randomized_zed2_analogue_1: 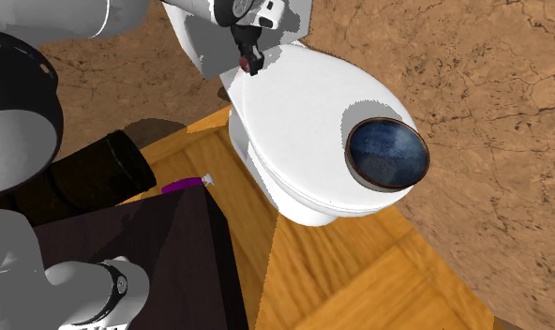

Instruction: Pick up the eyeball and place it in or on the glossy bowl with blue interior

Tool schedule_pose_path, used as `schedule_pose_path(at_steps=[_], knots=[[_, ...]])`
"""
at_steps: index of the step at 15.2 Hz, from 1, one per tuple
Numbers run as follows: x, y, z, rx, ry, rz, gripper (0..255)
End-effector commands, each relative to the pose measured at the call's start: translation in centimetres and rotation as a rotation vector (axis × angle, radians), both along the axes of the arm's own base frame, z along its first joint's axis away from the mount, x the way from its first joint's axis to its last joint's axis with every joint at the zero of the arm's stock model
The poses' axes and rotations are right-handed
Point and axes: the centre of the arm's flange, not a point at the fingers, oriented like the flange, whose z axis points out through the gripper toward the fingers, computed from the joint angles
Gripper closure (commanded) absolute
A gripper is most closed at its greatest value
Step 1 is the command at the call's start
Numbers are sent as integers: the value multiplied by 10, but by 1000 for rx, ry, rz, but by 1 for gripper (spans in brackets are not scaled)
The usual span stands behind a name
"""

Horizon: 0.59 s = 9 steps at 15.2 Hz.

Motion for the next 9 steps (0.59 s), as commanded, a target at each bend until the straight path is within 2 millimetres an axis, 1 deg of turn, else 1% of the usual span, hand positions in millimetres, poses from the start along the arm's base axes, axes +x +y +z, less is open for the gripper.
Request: schedule_pose_path(at_steps=[1, 9], knots=[[-1, 1, 11, 0, 0, 0, 255], [-1, 1, 54, 0, 0, 0, 255]])
